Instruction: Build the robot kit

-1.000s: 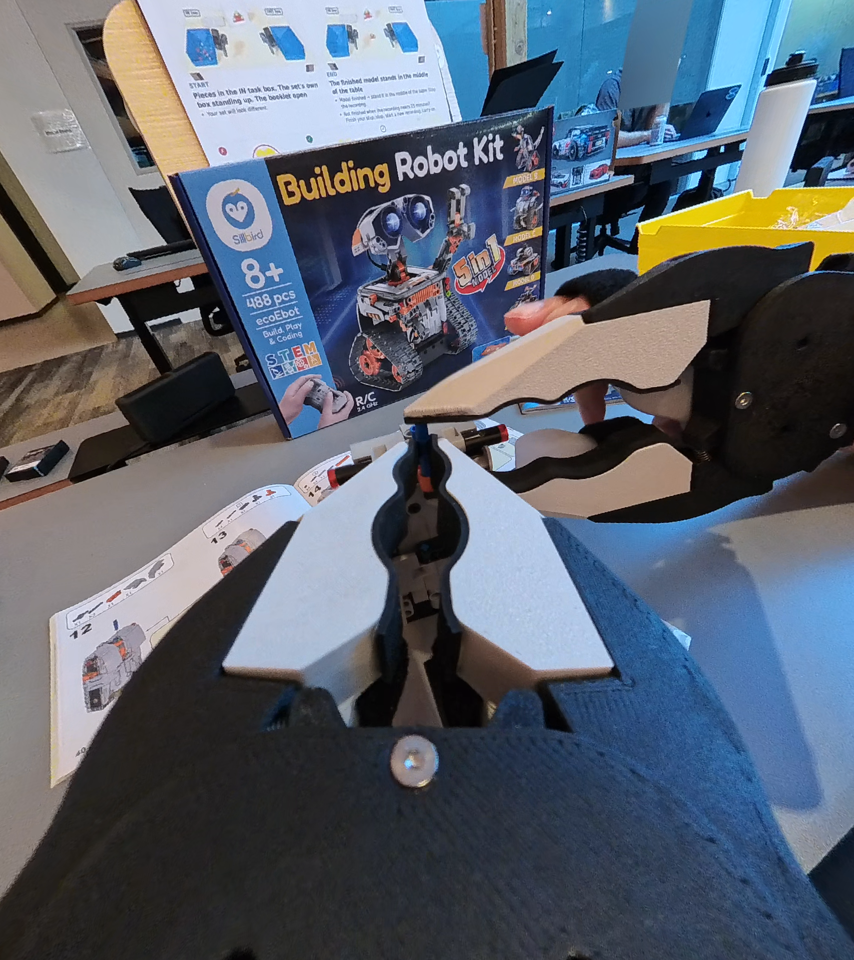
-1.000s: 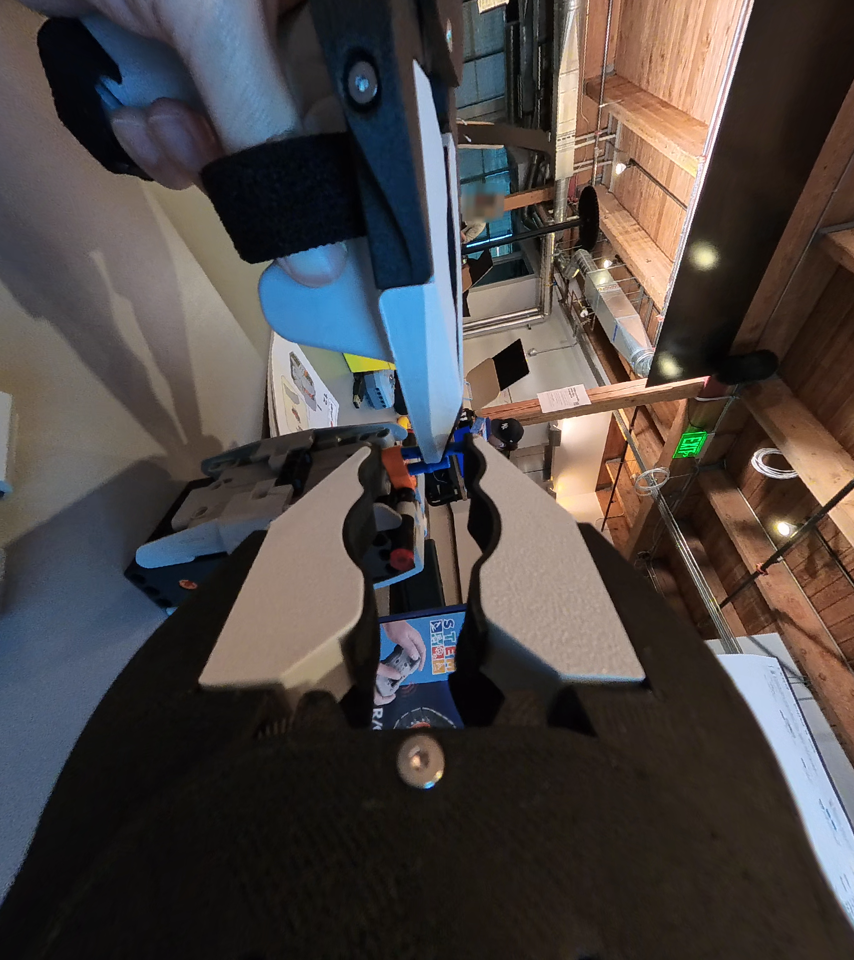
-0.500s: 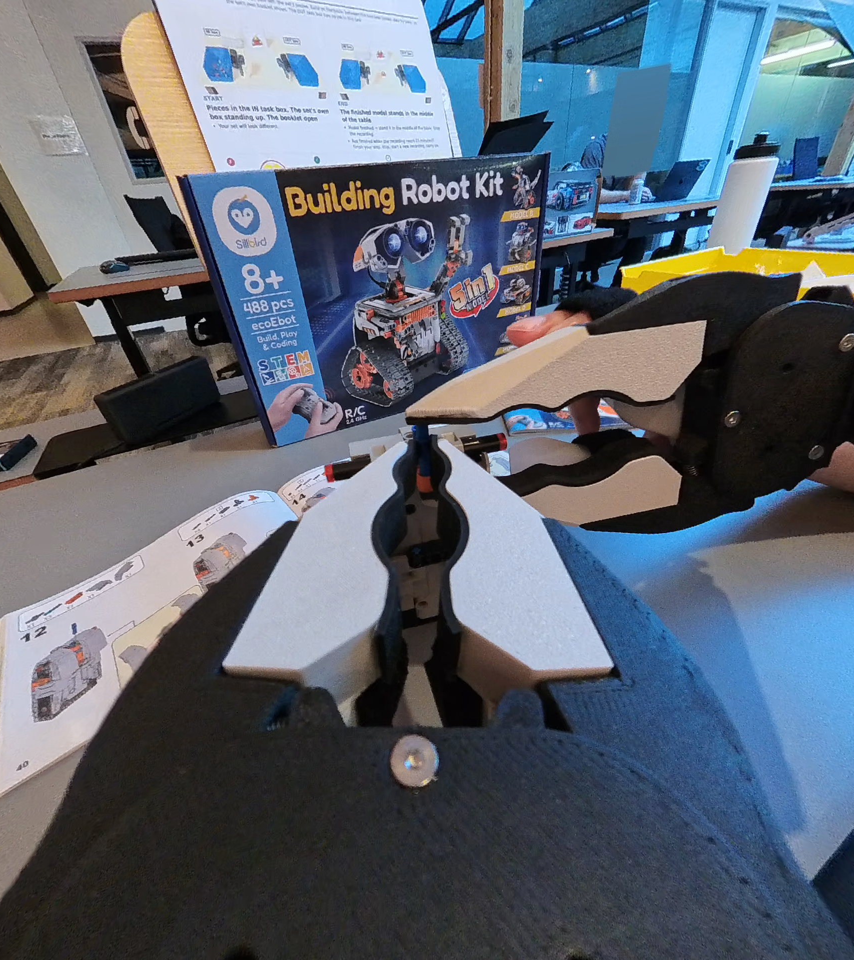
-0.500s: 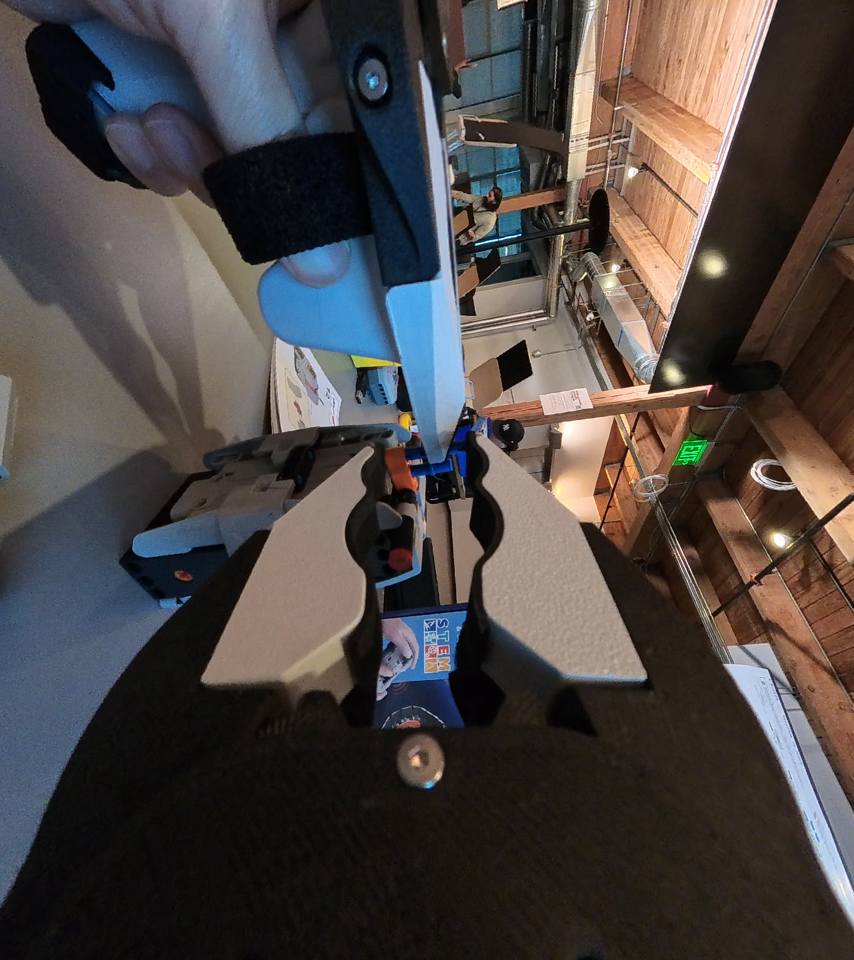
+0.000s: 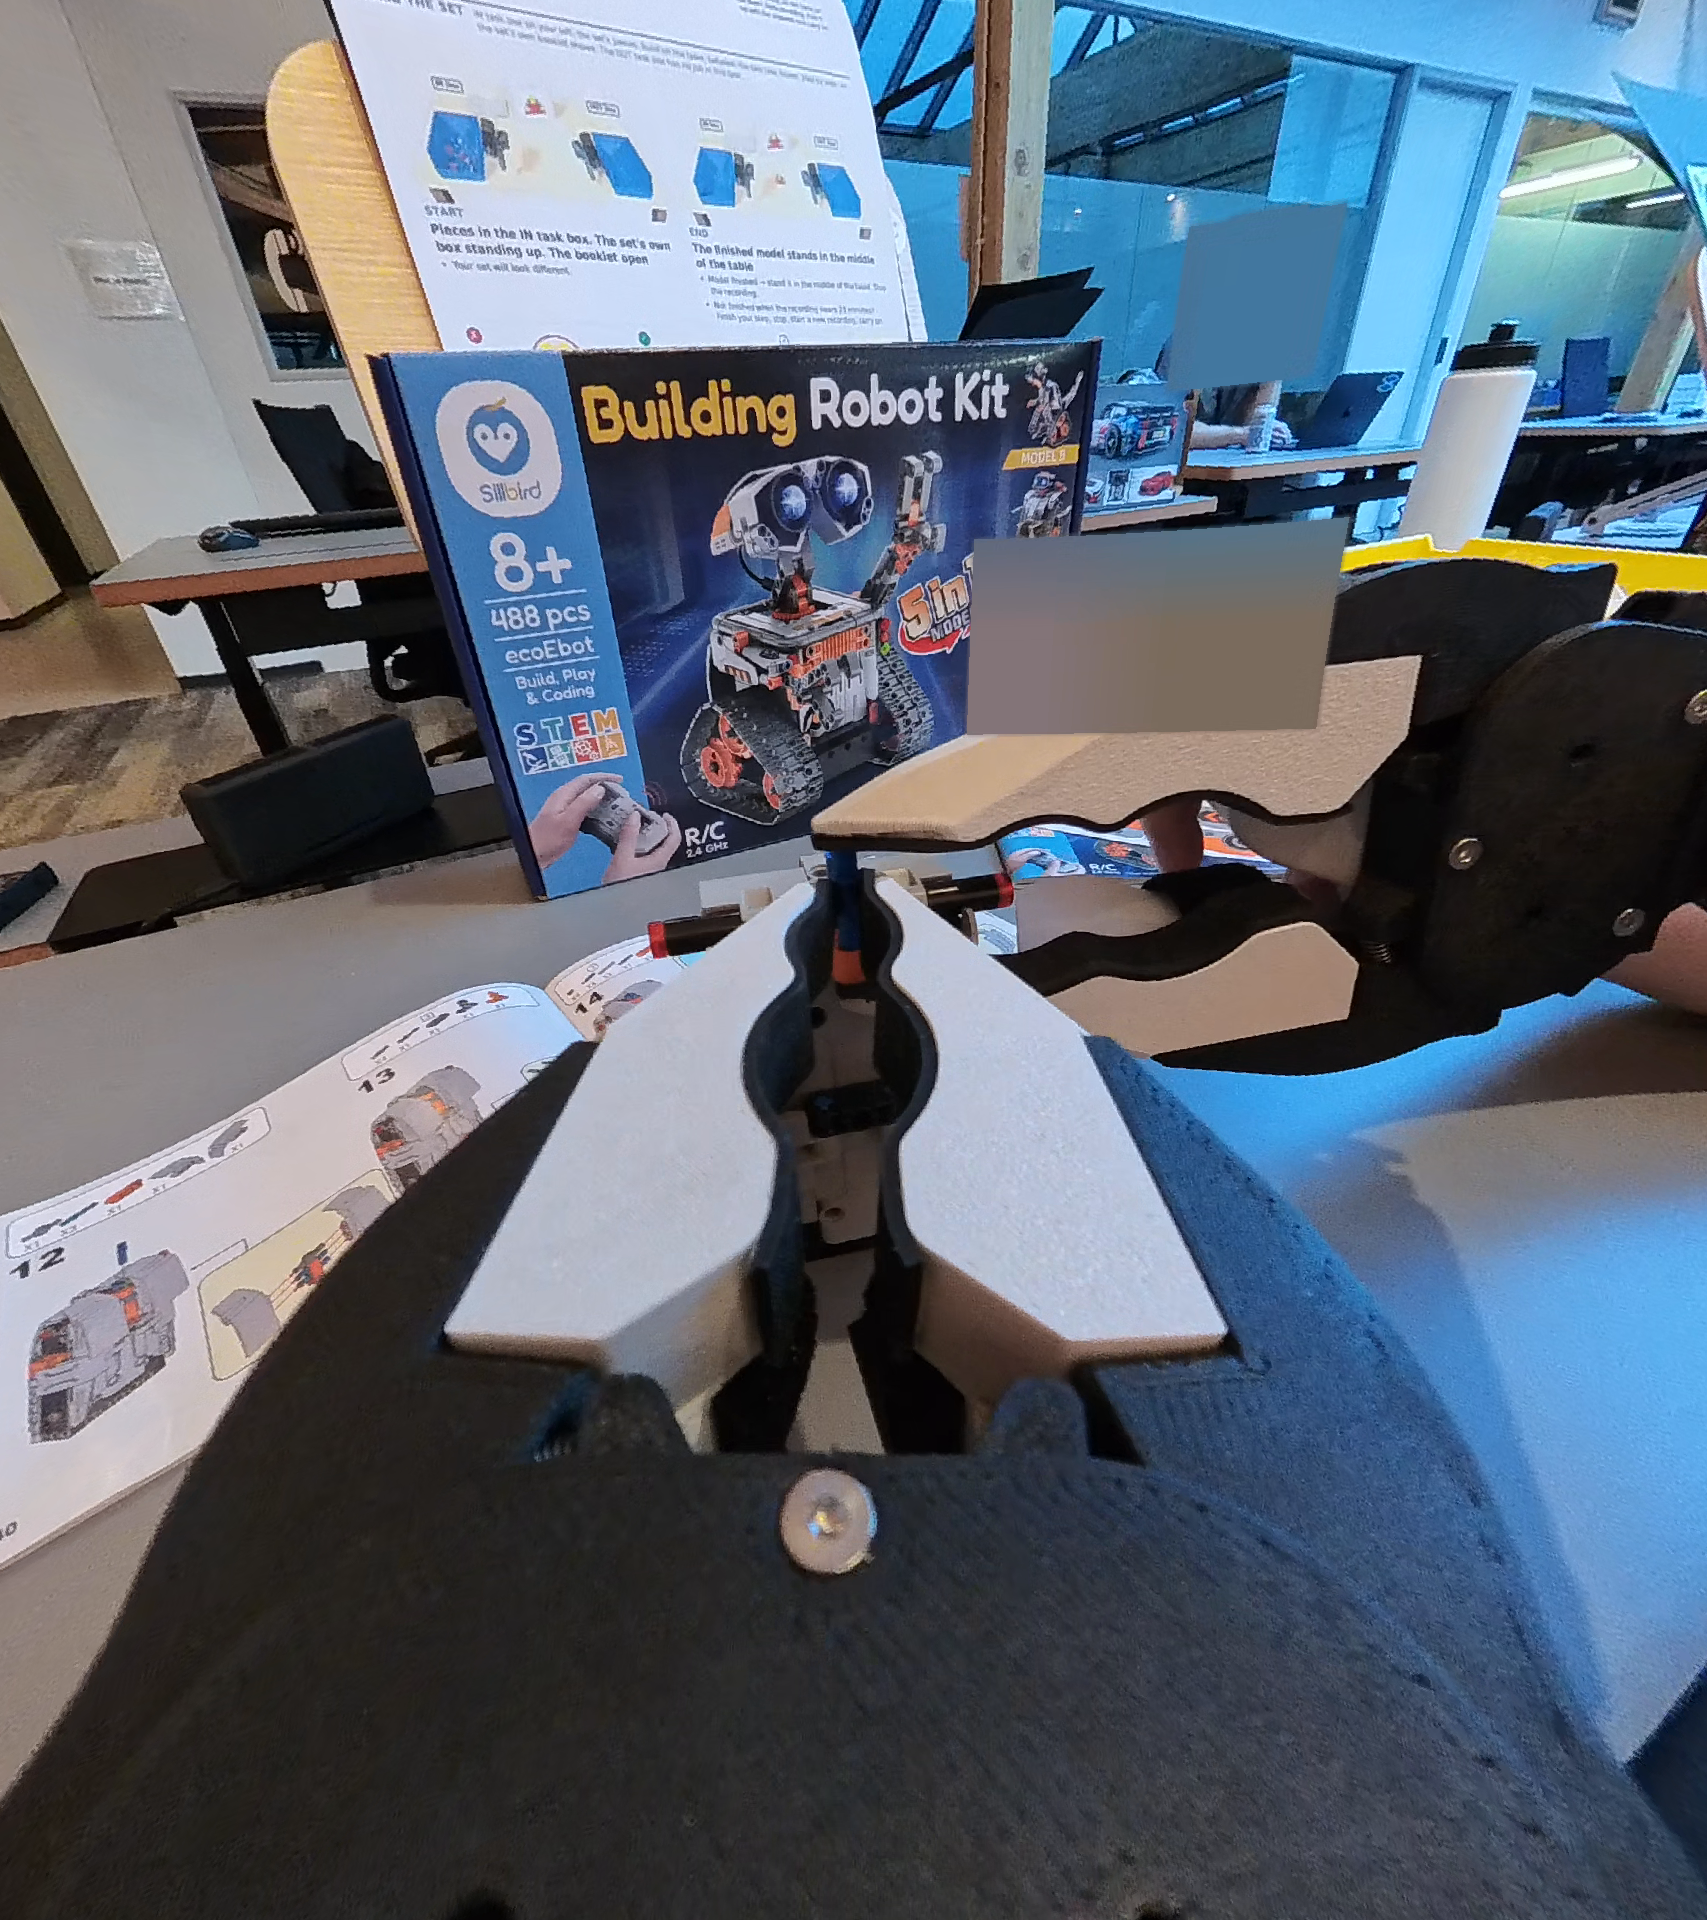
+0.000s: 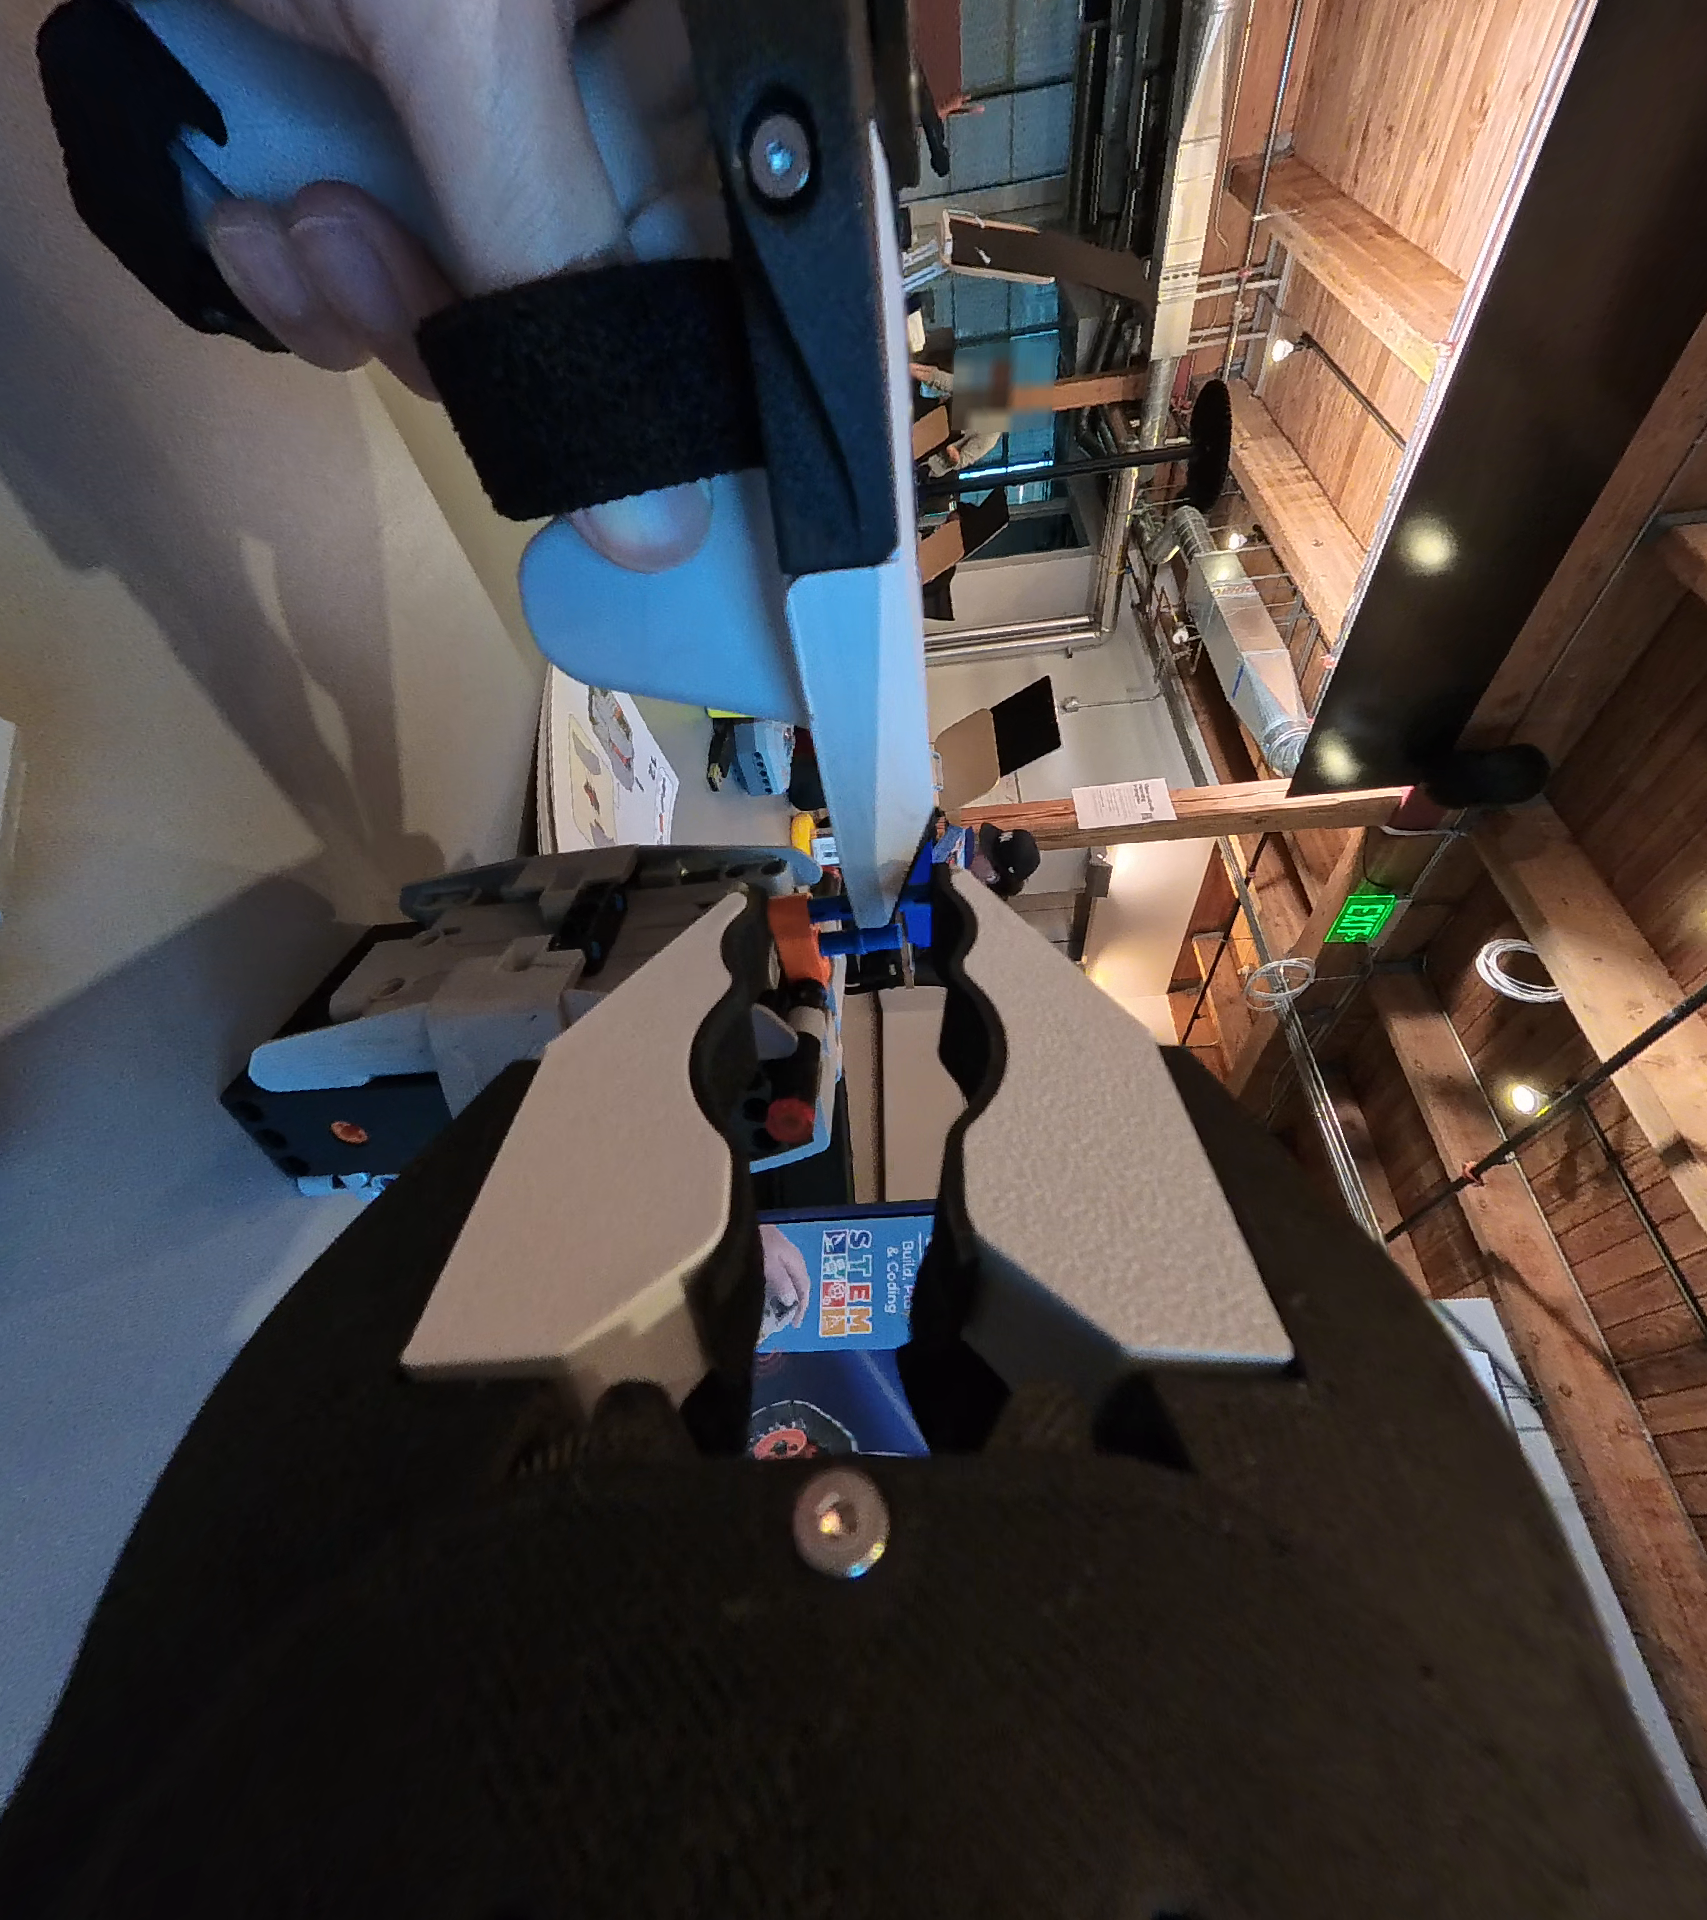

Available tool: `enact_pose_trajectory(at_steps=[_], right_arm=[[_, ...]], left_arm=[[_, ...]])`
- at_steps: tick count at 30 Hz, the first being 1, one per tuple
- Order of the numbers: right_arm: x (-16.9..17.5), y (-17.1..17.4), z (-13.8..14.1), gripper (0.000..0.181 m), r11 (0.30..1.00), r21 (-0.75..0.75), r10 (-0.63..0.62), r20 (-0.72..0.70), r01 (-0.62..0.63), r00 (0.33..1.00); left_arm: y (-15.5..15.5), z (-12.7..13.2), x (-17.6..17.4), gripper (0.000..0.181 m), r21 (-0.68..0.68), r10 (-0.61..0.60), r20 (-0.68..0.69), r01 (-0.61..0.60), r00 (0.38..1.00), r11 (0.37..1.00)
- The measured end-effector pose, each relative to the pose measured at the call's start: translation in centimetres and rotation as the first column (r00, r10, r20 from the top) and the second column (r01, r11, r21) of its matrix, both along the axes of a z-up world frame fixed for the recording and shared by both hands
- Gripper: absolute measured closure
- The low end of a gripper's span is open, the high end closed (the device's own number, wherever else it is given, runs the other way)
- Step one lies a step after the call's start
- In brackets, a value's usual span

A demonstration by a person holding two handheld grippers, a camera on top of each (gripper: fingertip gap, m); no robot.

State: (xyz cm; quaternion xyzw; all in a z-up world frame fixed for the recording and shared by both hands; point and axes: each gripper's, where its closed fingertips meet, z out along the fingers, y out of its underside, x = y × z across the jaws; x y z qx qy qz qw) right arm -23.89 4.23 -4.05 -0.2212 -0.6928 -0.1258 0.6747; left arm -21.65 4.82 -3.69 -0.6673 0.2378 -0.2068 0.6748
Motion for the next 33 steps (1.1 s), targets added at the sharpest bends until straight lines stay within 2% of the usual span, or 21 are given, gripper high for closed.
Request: enact_pose_trajectory(at_steps=[28, 33], right_arm=[[0.05, 0.13, 0.05, 0.152, 1.0, -0.021, -0.019, -0.011, 0.018, 1.0], [0.02, 0.12, 0.04, 0.152, 0.999, -0.03, -0.025, -0.008, 0.025, 1.0]], left_arm=[[0.04, -0.12, -0.04, 0.18, 0.046, 0.064, -0.037, -0.062, 0.997, 0.997], [-0.01, -0.13, -0.06, 0.18, 0.034, 0.05, -0.005, -0.05, 0.999, 0.998]])
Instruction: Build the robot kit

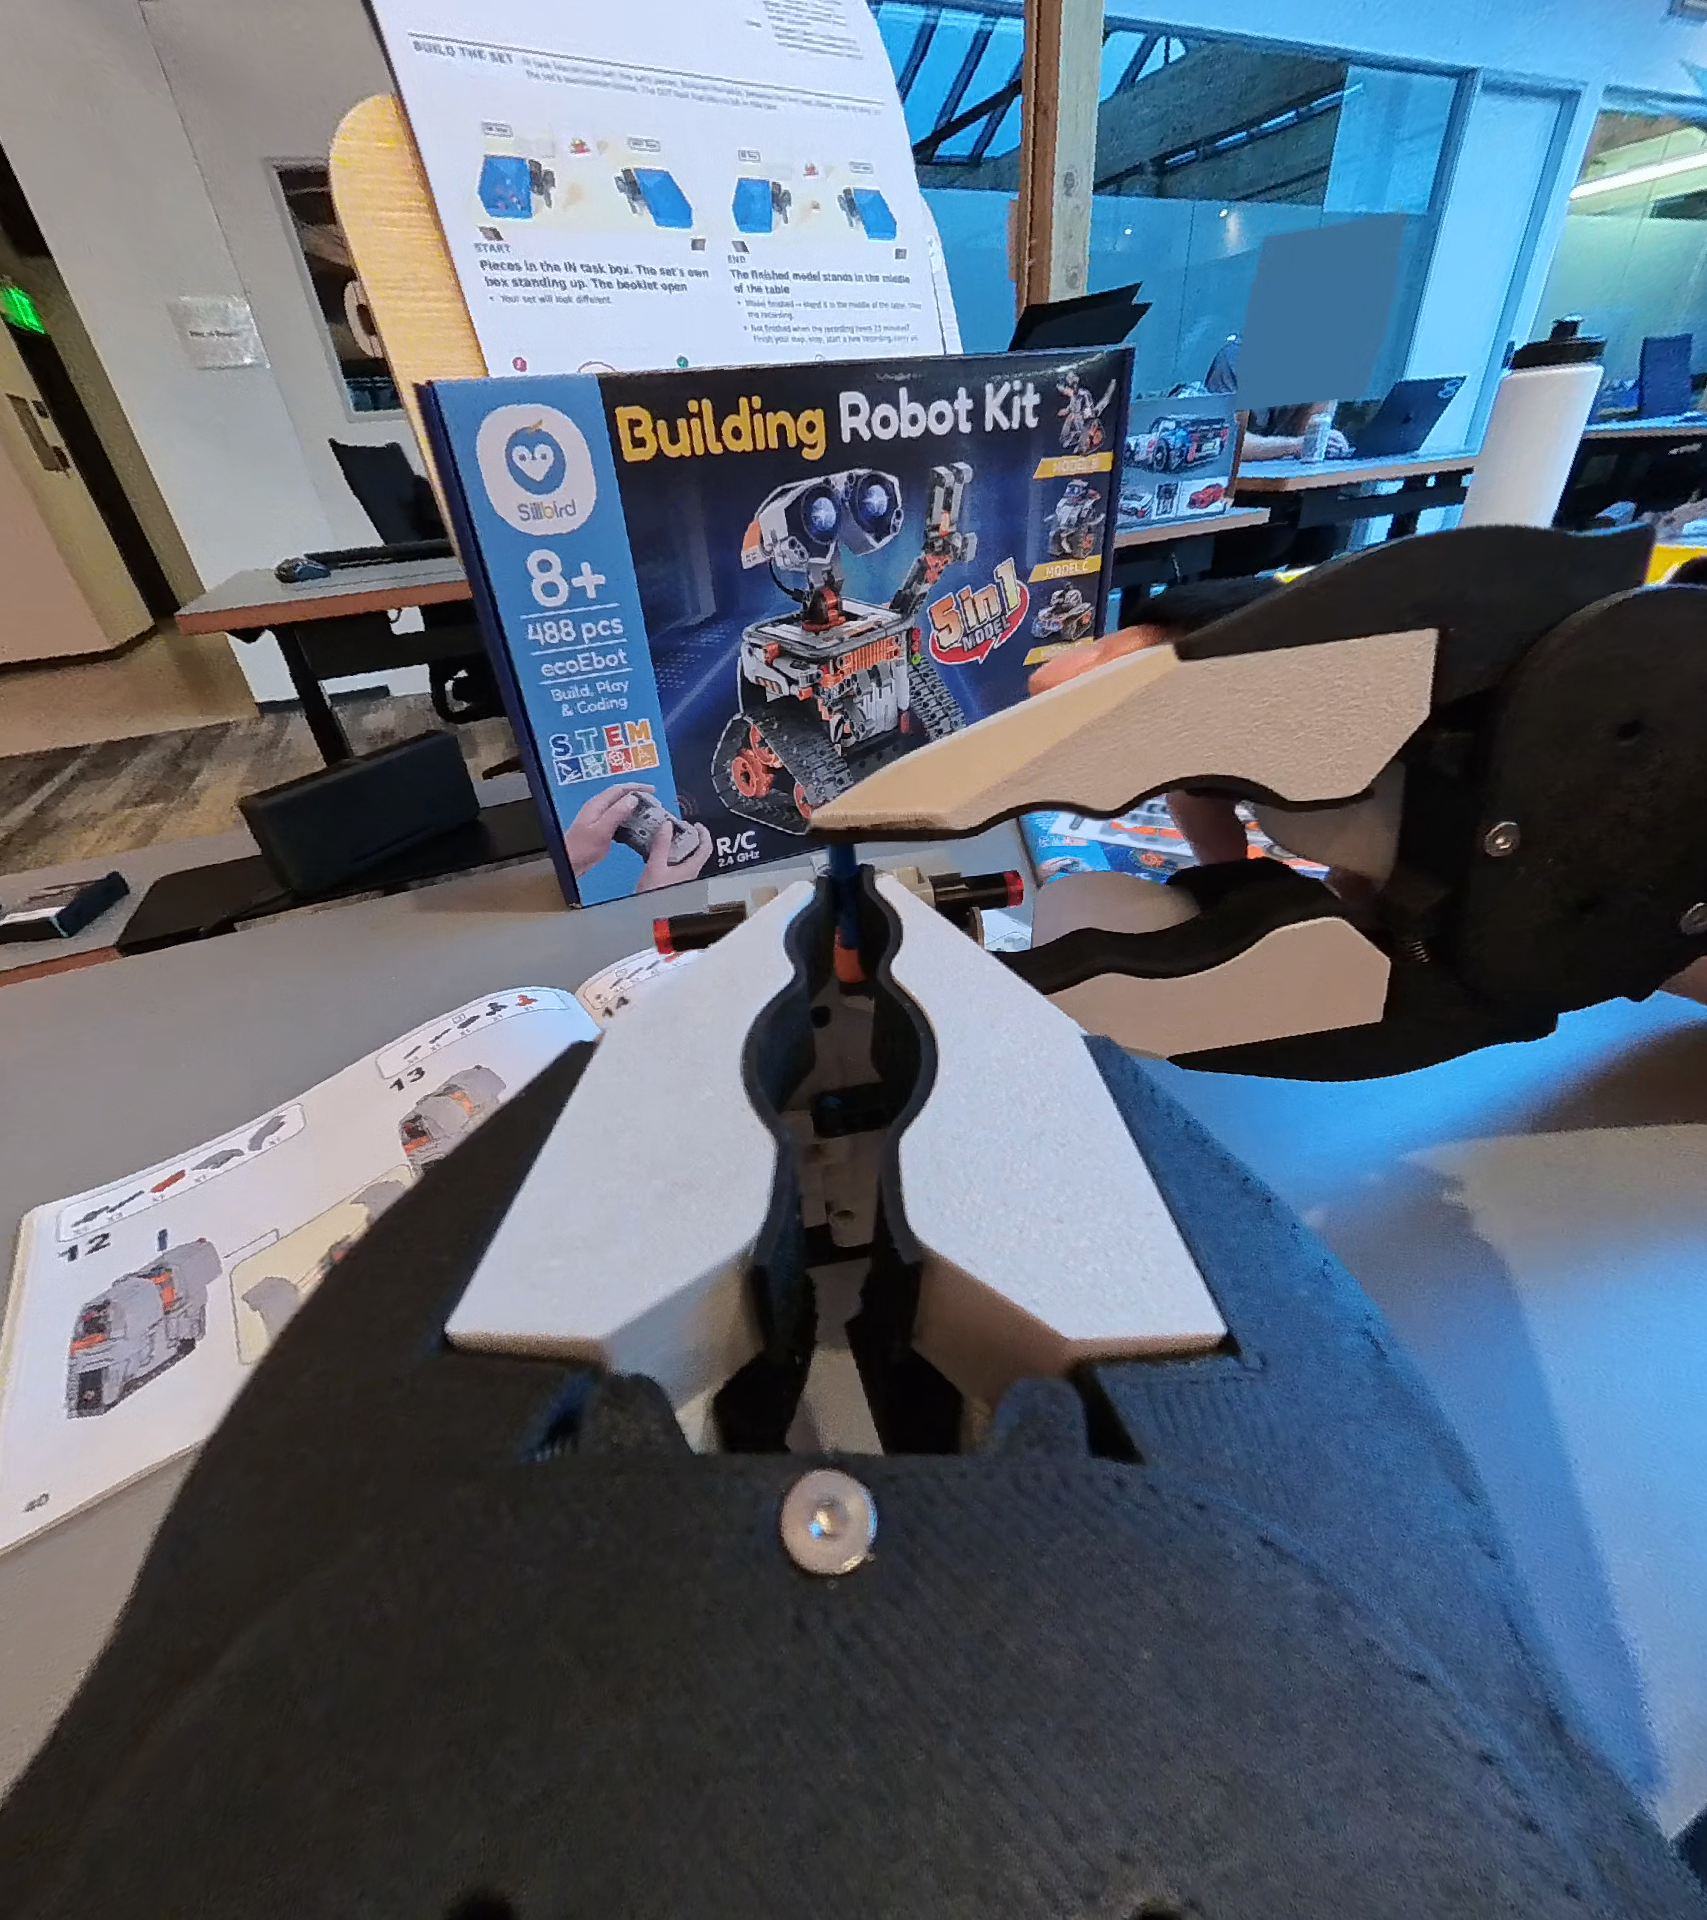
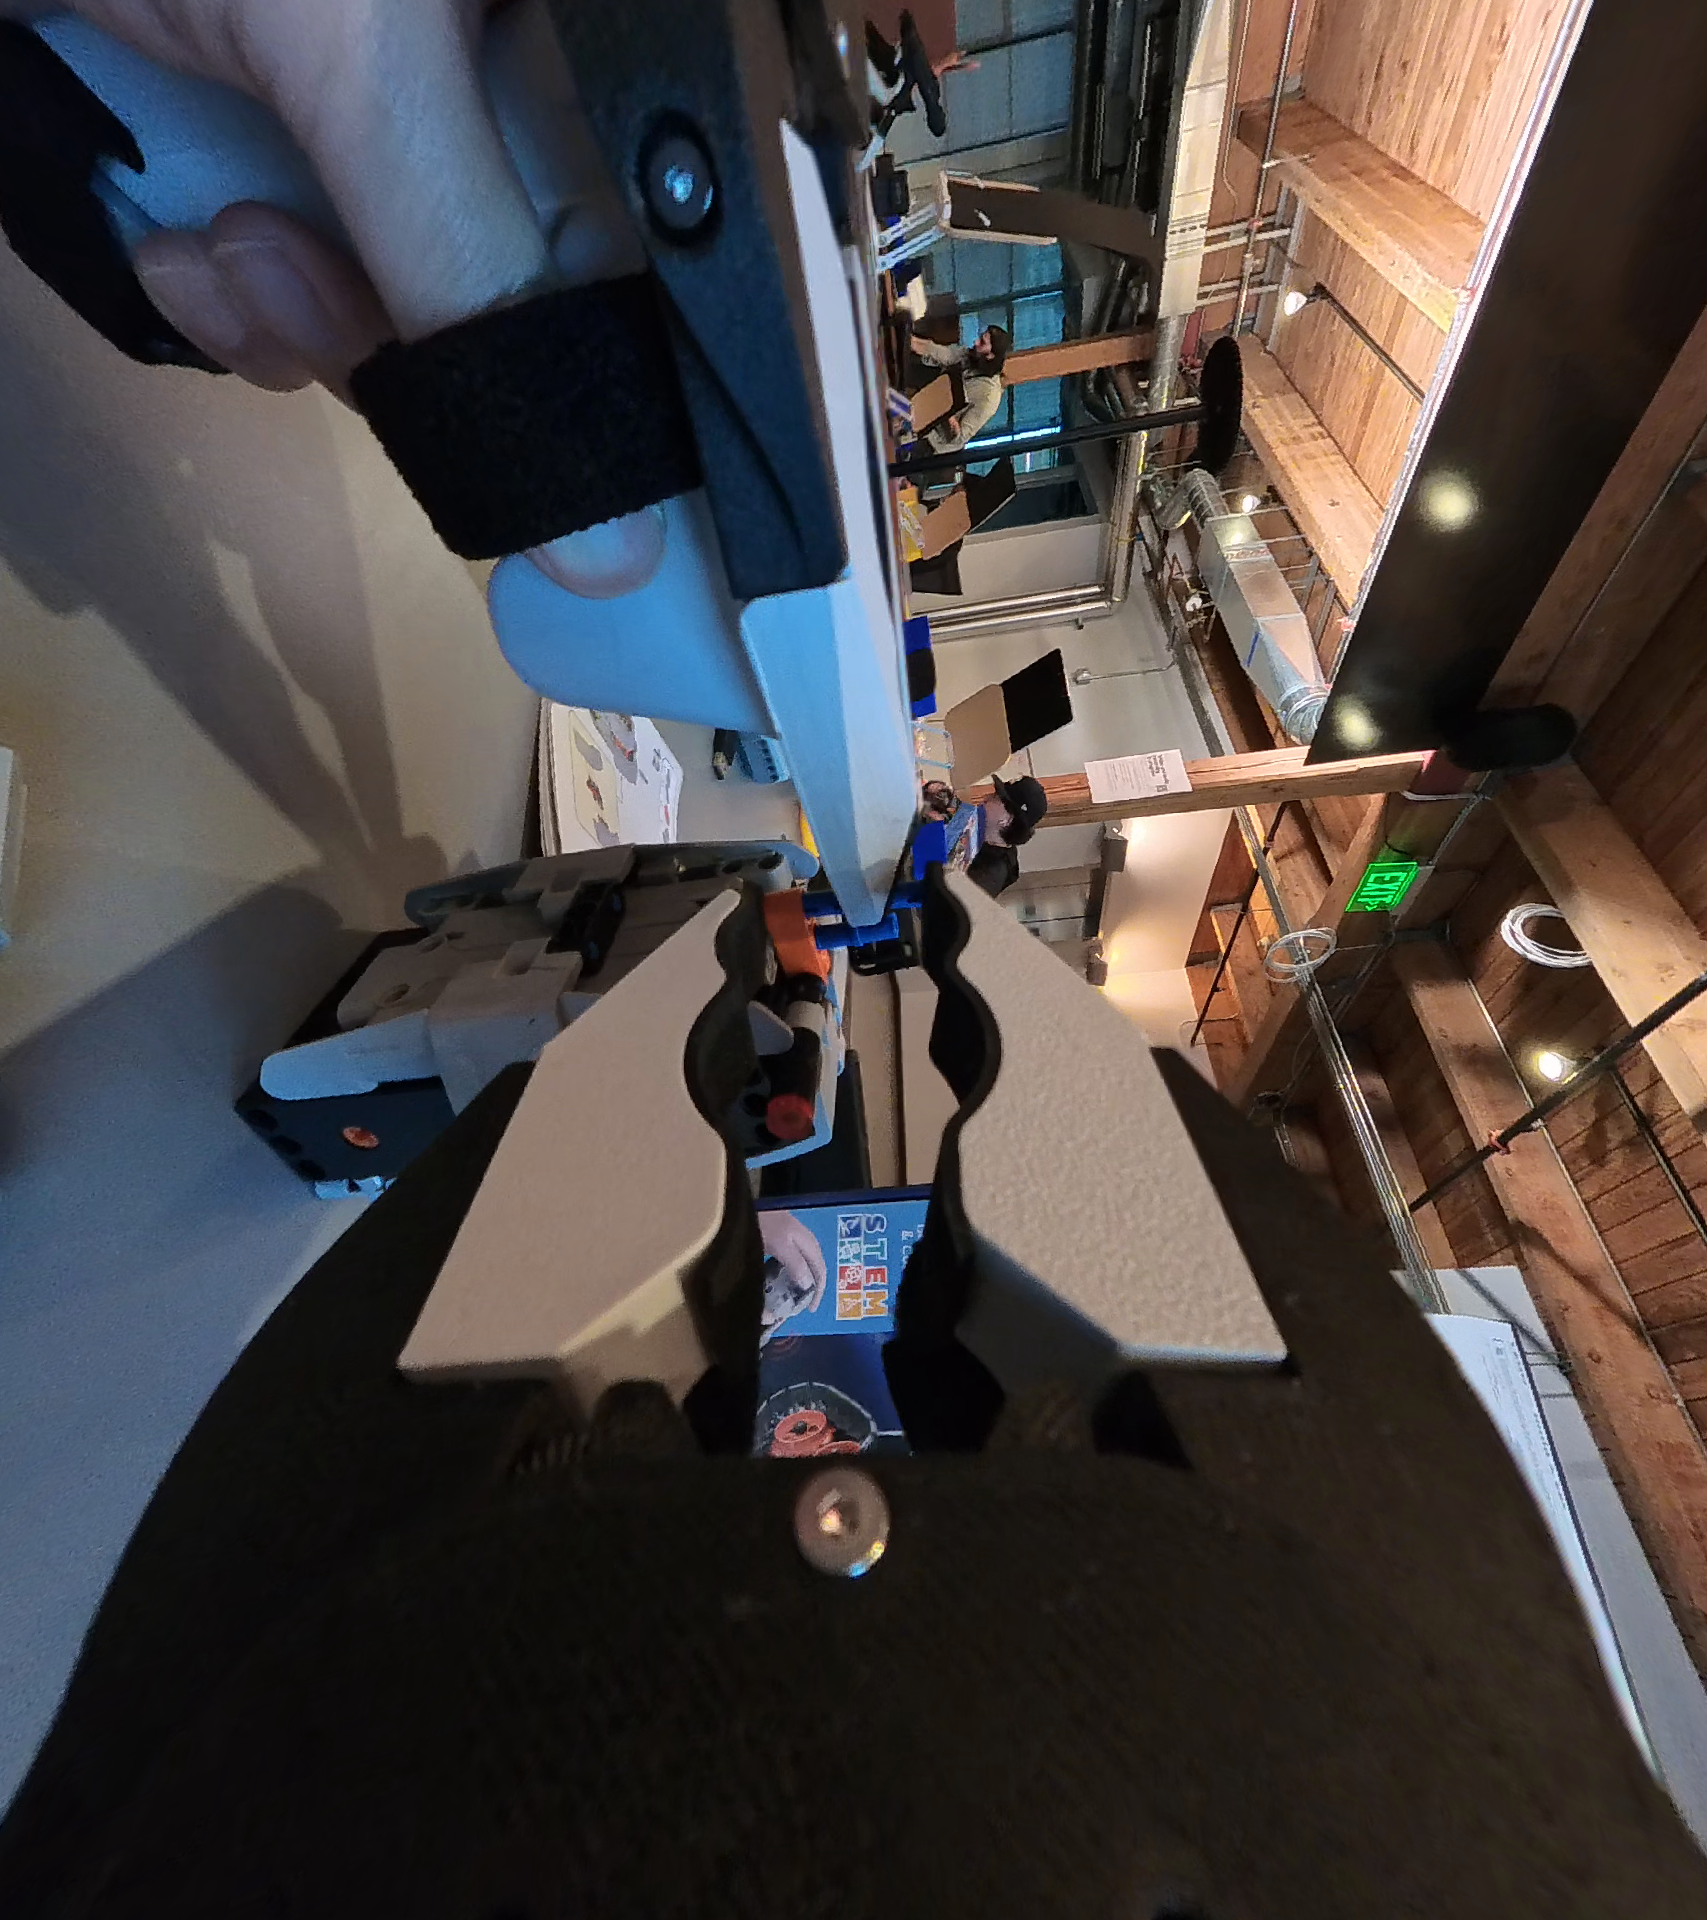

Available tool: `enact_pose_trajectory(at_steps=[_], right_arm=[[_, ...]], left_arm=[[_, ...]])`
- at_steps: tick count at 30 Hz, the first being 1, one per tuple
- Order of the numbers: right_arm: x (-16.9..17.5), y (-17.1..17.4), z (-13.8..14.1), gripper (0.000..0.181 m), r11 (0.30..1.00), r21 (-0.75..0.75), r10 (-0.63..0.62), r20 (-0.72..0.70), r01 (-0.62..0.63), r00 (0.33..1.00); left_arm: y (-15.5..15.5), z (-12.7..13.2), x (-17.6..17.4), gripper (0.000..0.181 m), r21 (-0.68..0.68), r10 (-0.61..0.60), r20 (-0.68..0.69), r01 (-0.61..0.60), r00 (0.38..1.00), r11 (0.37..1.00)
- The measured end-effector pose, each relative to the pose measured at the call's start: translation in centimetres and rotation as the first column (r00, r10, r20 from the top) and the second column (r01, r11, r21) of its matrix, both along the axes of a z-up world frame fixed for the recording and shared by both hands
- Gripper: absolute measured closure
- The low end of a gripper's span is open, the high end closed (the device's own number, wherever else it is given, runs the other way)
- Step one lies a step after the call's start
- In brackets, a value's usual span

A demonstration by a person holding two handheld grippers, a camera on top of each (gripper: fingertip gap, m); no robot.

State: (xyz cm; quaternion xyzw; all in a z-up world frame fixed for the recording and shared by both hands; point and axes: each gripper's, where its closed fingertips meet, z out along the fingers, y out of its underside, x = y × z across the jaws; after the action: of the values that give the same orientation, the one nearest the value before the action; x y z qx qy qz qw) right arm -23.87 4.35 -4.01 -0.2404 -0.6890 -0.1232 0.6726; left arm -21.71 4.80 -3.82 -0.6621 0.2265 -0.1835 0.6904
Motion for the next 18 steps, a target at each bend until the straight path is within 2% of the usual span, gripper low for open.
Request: enact_pose_trajectory(at_steps=[3, 7, 18], right_arm=[[0.02, 0.07, -0.02, 0.152, 1.0, -0.006, -0.007, 0.004, 0.007, 1.0], [0.08, 0.18, -0.01, 0.152, 1.0, -0.011, -0.018, 0.006, 0.018, 1.0], [0.06, 0.19, -0.03, 0.151, 0.994, 0.097, -0.046, 0.042, 0.041, 0.998]], left_arm=[[0.04, 0.02, 0.02, 0.179, -0.016, -0.016, 0.043, 0.017, 0.999, 1.0], [0.14, 0.02, 0.09, 0.179, -0.008, -0.011, 0.032, 0.011, 0.999, 1.0], [0.19, 0.06, 0.08, 0.179, 0.008, 0.001, 0.01, -0.001, 1.0, 1.0]])
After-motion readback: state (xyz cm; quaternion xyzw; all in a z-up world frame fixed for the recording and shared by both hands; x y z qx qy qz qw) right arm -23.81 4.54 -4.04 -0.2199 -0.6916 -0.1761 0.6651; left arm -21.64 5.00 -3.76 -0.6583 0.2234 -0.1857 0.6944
